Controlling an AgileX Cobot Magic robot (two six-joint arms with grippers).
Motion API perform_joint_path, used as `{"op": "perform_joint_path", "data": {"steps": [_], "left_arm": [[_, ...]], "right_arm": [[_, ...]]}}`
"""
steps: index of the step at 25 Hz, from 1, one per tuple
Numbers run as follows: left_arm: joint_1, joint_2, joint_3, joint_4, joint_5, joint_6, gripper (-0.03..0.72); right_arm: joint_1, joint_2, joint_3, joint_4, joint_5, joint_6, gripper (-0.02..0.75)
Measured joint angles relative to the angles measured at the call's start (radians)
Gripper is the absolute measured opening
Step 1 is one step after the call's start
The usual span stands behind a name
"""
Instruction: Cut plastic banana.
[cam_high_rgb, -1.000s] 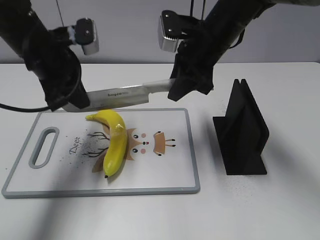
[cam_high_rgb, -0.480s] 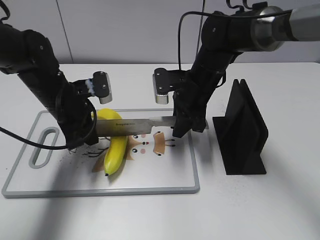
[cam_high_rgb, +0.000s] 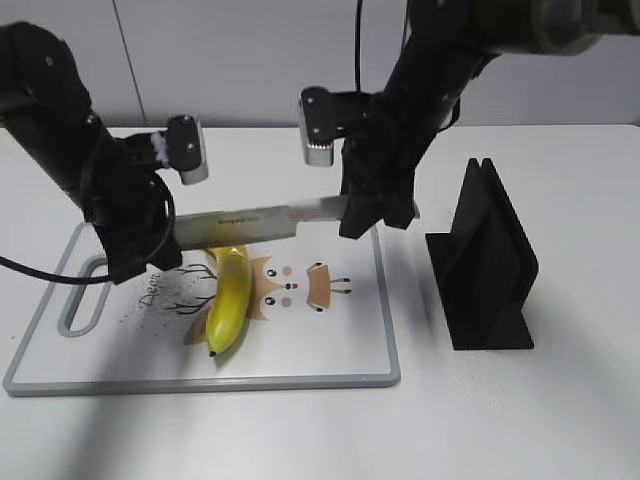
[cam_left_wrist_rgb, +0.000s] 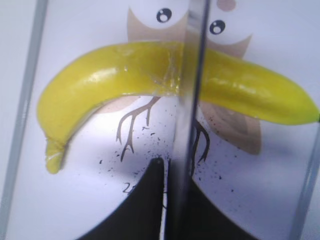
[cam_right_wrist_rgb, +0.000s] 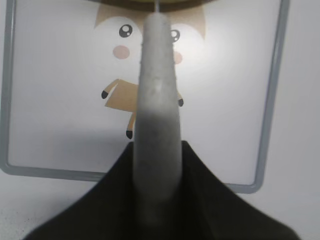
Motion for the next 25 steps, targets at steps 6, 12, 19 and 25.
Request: {"op": "perform_joint_path", "data": {"steps": [6,12,19,25], "left_arm": [[0.001,-0.146,-0.026,-0.001,0.126,-0.005,-0.001],[0.001,-0.226,-0.039,-0.002,0.184,-0.007,-0.001],[0.002,-0.228,-0.039,-0.036,0.205,-0.007,0.252],[0.002,-0.255,-0.041,-0.123,0.203,-0.007,0.588]], "right_arm": [[0.0,-0.13,-0.001,0.011,0.052,0.001,0.158],[0.0,-0.184,-0.002,0.019,0.074,0.001,0.158],[0.0,-0.184,-0.002,0.015,0.074,0.001,0.158],[0.0,-0.184,-0.002,0.007,0.077,0.008,0.158]]}}
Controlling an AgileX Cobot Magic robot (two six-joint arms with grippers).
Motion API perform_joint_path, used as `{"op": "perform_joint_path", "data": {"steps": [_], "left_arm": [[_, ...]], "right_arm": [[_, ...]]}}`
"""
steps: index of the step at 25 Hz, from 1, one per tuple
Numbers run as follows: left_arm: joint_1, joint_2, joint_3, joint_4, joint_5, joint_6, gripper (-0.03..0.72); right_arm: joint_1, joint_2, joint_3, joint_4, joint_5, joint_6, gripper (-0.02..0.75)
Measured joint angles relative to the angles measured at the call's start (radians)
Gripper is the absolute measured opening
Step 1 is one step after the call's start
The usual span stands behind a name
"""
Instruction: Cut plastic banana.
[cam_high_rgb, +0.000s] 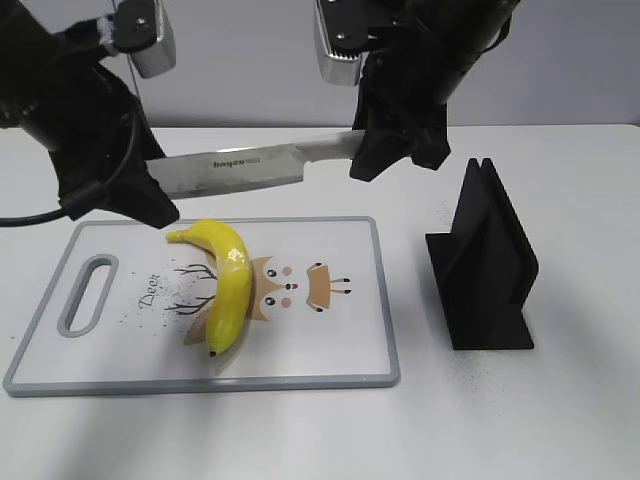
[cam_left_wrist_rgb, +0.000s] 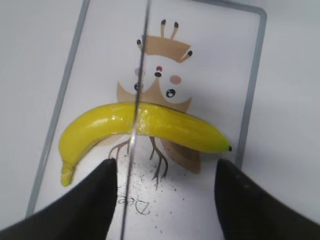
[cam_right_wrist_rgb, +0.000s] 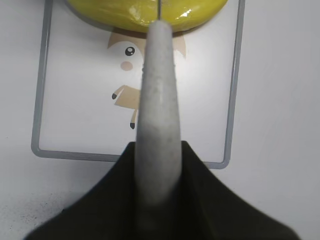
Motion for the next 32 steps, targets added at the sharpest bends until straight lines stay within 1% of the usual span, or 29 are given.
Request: {"op": "perform_joint_path", "data": {"steps": [4,6,7,8,9,10,12,14,16,18,20,22,24,26,28,32], "left_arm": [[0.01,-0.048,-0.037,-0.008,-0.03,-0.016,0.613],[0.022,-0.071,-0.062,-0.006,-0.036,-0.067,0.613],[0.031,-0.084,-0.075,0.001,-0.042,-0.119,0.612],[0.04,-0.095,-0.085,0.017,-0.057,-0.193,0.611],[0.054,-0.103,-0.09,0.041,-0.081,-0.292,0.61],[0.072,-0.109,-0.094,0.089,-0.099,-0.39,0.609],[0.114,-0.112,-0.097,0.212,-0.115,-0.654,0.602],[0.167,-0.11,-0.097,0.312,-0.079,-0.856,0.594],[0.211,-0.11,-0.097,0.389,0.006,-0.997,0.591],[0.25,-0.11,-0.097,0.43,0.101,-1.084,0.589],[0.279,-0.11,-0.097,0.444,0.176,-1.126,0.588],[0.297,-0.117,-0.082,0.45,0.191,-1.146,0.587],[0.302,-0.148,-0.029,0.449,0.193,-1.159,0.588],[0.302,-0.209,0.051,0.435,0.194,-1.162,0.588],[0.302,-0.291,0.134,0.432,0.196,-1.163,0.588],[0.302,-0.498,0.304,0.447,0.2,-1.163,0.583]], "right_arm": [[0.0,0.0,0.0,-0.019,0.016,0.002,0.158],[0.0,-0.002,0.0,-0.035,0.027,0.02,0.158],[0.0,-0.006,0.0,-0.04,0.029,0.043,0.158],[0.0,-0.012,-0.001,-0.048,0.029,0.08,0.158],[0.0,-0.019,-0.005,-0.058,0.032,0.128,0.158],[0.0,-0.025,-0.011,-0.067,0.033,0.176,0.158],[0.0,-0.045,-0.025,-0.085,0.037,0.309,0.158],[0.0,-0.064,-0.038,-0.099,0.041,0.441,0.158],[0.0,-0.082,-0.048,-0.105,0.056,0.581,0.158],[0.0,-0.094,-0.052,-0.103,0.079,0.691,0.158],[0.0,-0.101,-0.056,-0.091,0.107,0.783,0.158],[0.0,-0.109,-0.051,-0.055,0.114,0.847,0.158],[0.0,-0.137,-0.021,-0.014,0.113,0.891,0.158],[0.0,-0.193,0.047,0.021,0.11,0.92,0.158],[0.0,-0.265,0.135,0.032,0.068,0.964,0.158],[0.0,-0.429,0.331,0.011,-0.117,1.117,0.158]]}}
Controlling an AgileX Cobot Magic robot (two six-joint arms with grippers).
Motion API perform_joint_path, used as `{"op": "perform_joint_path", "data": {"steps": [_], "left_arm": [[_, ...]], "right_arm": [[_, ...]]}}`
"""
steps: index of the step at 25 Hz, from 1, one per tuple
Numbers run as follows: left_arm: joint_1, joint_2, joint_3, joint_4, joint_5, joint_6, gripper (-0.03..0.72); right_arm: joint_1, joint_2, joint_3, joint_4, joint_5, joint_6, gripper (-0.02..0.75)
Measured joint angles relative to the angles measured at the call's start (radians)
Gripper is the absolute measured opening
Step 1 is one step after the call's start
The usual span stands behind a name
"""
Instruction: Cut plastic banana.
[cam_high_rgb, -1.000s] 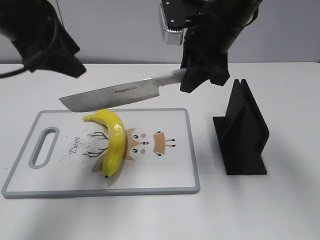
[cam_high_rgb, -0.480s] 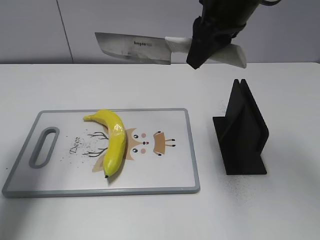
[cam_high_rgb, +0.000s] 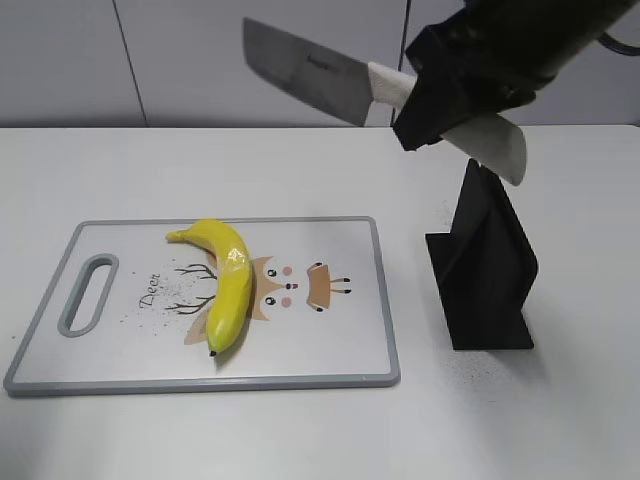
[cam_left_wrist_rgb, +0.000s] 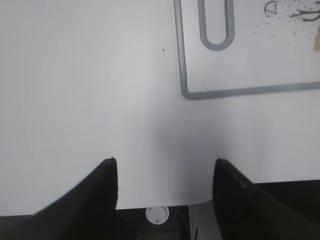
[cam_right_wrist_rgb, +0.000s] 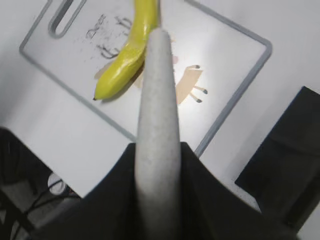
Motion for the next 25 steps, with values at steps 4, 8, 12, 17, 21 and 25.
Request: {"op": "perform_joint_path", "data": {"steps": [4,8,12,17,21,25], "left_arm": [[0.0,-0.243,0.135,0.007,-0.017,0.0,0.582],[0.0,-0.493,0.236,0.008,-0.071,0.0,0.576],[0.0,-0.735,0.314,0.008,-0.108,0.0,0.558],[0.0,-0.98,0.385,0.014,-0.126,0.0,0.546],[0.0,-1.129,0.442,0.023,-0.125,0.0,0.539],[0.0,-1.152,0.457,0.035,-0.116,0.0,0.538]], "right_arm": [[0.0,-0.138,0.158,-0.095,-0.152,0.193,0.158],[0.0,-0.227,0.267,-0.245,-0.196,0.406,0.158],[0.0,-0.269,0.362,-0.384,-0.204,0.606,0.158],[0.0,-0.275,0.41,-0.432,-0.211,0.689,0.157],[0.0,-0.276,0.41,-0.47,-0.225,0.729,0.157],[0.0,-0.258,0.41,-0.497,-0.229,0.744,0.157]]}}
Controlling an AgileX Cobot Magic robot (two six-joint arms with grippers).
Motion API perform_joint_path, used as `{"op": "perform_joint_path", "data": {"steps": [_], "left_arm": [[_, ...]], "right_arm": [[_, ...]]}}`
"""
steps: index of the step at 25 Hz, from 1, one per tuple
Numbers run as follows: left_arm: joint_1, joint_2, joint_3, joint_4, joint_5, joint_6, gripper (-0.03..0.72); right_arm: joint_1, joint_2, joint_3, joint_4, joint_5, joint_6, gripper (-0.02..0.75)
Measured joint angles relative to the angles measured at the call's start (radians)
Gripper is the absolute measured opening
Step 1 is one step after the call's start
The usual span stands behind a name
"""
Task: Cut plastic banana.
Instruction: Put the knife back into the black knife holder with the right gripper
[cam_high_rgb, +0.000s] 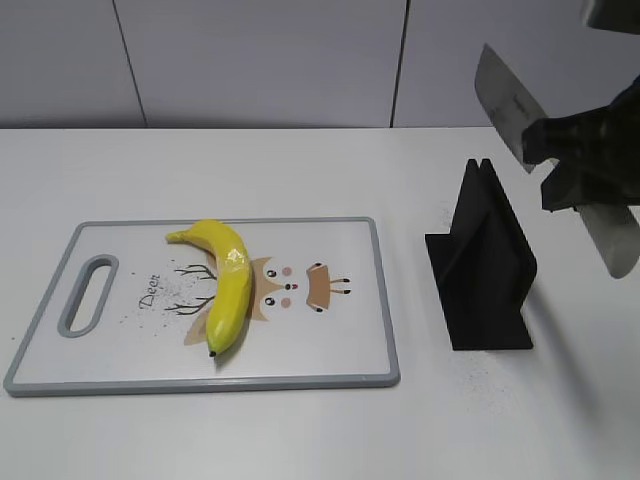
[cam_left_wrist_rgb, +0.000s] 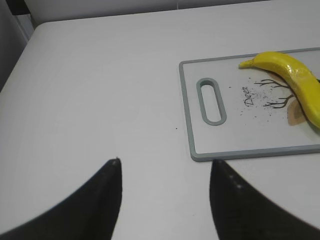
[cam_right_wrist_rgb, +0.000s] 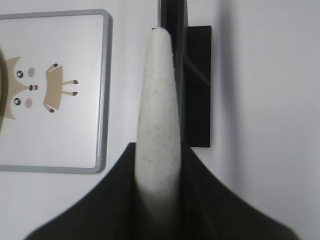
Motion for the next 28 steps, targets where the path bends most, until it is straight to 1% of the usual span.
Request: {"op": "perform_joint_path", "data": {"steps": [15,20,25,26,28], "left_arm": [[0.0,0.0,0.001,0.002,0.0,0.0,0.537],[0.0,0.0,0.001,0.002,0.0,0.0,0.534],[0.0,0.0,0.001,0.002,0.0,0.0,0.513],[0.0,0.0,0.001,0.002,0.0,0.0,0.508],[0.0,0.0,0.001,0.002,0.0,0.0,0.5]], "right_arm": [[0.0,0.19,0.0,-0.033,-0.019,0.024,0.157],[0.0,0.214,0.0,0.018,-0.01,0.027,0.157],[0.0,0.217,0.0,0.028,0.006,0.028,0.157],[0.0,0.217,0.0,0.028,0.007,0.028,0.169],[0.0,0.217,0.0,0.029,0.012,0.027,0.253]]}}
